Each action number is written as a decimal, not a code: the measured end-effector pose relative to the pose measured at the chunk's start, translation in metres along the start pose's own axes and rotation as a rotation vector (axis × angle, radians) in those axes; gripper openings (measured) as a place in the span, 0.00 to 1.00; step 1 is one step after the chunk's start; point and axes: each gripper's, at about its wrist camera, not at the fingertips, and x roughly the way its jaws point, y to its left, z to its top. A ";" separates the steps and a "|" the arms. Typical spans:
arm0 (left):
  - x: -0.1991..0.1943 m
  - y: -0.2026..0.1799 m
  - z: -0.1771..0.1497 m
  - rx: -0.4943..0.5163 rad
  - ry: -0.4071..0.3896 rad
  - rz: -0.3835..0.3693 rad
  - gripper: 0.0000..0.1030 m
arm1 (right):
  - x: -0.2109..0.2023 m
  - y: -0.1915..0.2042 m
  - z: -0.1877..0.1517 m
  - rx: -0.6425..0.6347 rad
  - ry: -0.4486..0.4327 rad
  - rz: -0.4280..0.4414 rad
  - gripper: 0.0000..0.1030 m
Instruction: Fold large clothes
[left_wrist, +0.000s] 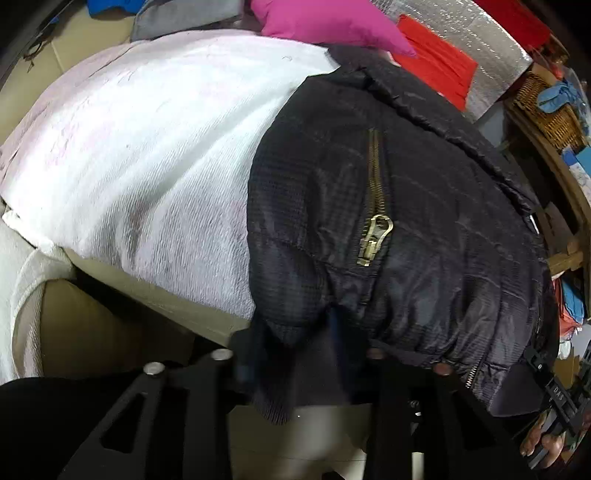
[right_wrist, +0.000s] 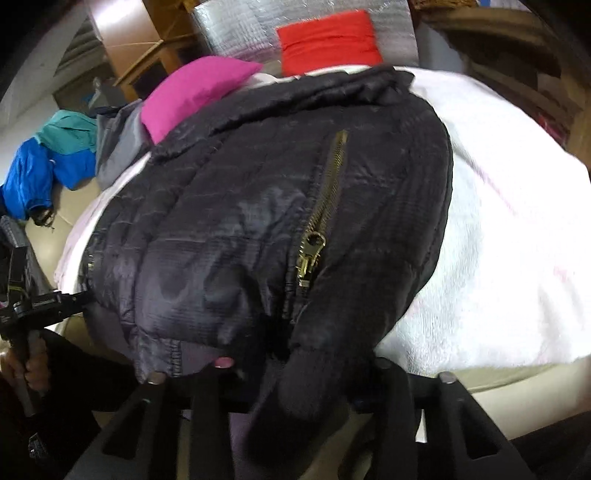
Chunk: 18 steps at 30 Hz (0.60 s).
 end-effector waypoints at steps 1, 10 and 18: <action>-0.003 -0.004 0.003 0.002 -0.006 -0.004 0.21 | -0.005 0.001 0.002 -0.004 -0.016 0.005 0.30; -0.044 -0.018 0.027 0.037 -0.087 -0.106 0.14 | -0.052 0.025 0.032 -0.079 -0.217 0.064 0.22; -0.088 -0.041 0.102 0.030 -0.246 -0.236 0.14 | -0.065 0.034 0.103 -0.130 -0.418 0.041 0.22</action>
